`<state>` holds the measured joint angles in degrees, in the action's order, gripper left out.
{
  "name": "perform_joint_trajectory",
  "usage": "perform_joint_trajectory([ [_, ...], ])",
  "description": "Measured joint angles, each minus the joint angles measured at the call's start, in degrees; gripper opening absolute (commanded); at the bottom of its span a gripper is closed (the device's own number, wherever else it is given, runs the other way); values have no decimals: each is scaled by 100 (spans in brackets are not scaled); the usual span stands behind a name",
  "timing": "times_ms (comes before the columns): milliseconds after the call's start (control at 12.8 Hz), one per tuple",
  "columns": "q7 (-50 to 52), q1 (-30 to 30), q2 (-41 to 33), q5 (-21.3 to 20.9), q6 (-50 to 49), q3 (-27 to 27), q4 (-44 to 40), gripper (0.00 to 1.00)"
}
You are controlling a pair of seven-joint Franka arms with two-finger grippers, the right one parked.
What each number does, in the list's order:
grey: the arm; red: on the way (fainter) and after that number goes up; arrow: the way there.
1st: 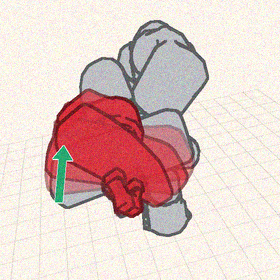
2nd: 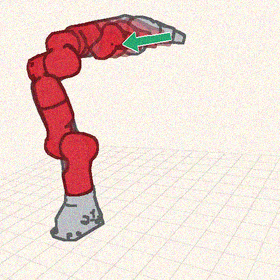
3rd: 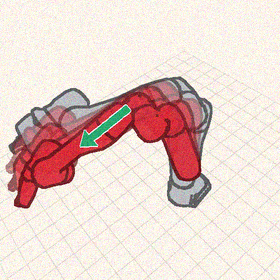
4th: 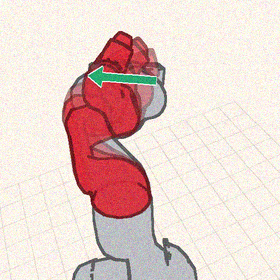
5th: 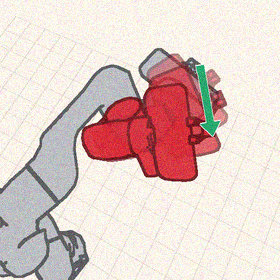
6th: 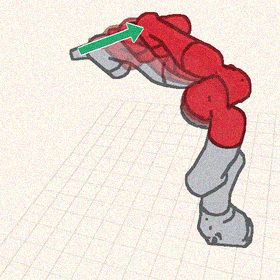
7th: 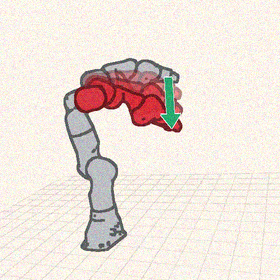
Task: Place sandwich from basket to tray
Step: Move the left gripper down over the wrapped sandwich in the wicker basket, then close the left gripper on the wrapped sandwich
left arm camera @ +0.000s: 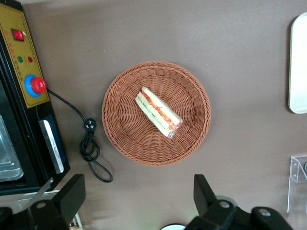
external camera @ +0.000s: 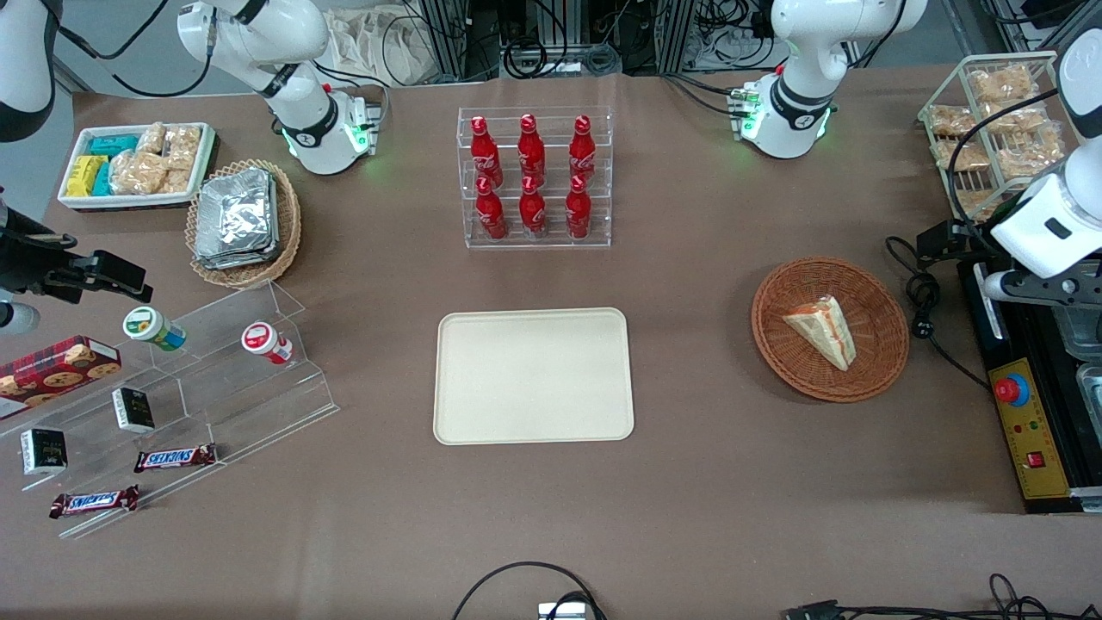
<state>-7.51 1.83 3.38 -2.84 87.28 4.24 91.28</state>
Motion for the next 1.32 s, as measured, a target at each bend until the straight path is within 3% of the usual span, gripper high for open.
perform_joint_trajectory([
  [312,40,-83,616,-24,-213,40,-515,100],
  [545,1785,-252,960,-72,-95,106,-410,100],
  [857,4509,-309,661,-81,1723,156,1247,100],
  [1091,5411,-292,295,-98,3406,137,2987,100],
  [1325,6011,-257,285,-103,3898,121,3594,100],
])
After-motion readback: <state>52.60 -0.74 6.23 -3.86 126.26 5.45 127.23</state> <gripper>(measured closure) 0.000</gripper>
